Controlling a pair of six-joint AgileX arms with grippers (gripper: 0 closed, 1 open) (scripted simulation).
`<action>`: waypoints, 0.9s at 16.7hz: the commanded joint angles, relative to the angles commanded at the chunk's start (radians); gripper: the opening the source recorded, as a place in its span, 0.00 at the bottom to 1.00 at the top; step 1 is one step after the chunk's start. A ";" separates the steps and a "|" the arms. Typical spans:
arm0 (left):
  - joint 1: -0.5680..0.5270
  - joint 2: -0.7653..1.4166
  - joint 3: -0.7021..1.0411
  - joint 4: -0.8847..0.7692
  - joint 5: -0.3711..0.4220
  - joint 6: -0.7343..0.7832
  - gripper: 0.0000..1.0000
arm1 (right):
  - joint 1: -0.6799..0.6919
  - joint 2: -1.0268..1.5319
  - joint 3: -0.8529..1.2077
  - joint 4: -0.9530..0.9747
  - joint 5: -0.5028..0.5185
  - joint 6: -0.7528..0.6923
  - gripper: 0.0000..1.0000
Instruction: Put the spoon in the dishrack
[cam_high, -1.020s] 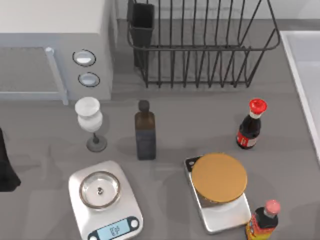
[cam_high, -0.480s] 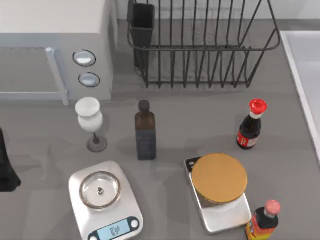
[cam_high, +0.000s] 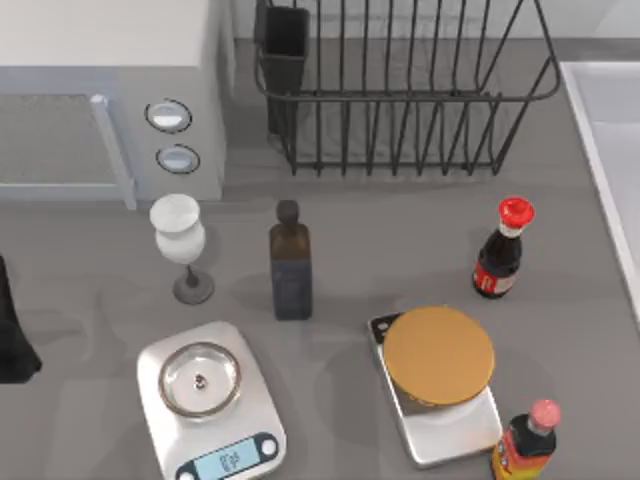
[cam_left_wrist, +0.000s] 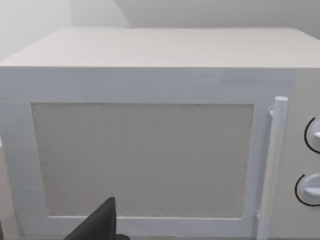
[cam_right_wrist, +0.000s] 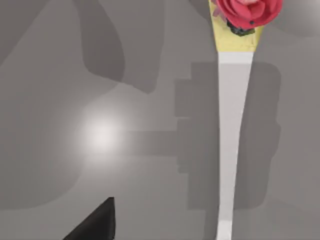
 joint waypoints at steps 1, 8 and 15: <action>0.000 0.000 0.000 0.000 0.000 0.000 1.00 | 0.000 0.024 -0.027 0.055 0.000 0.001 1.00; 0.000 0.000 0.000 0.000 0.000 0.000 1.00 | 0.001 0.155 -0.169 0.327 0.000 0.003 1.00; 0.000 0.000 0.000 0.000 0.000 0.000 1.00 | 0.001 0.156 -0.170 0.328 0.000 0.003 0.77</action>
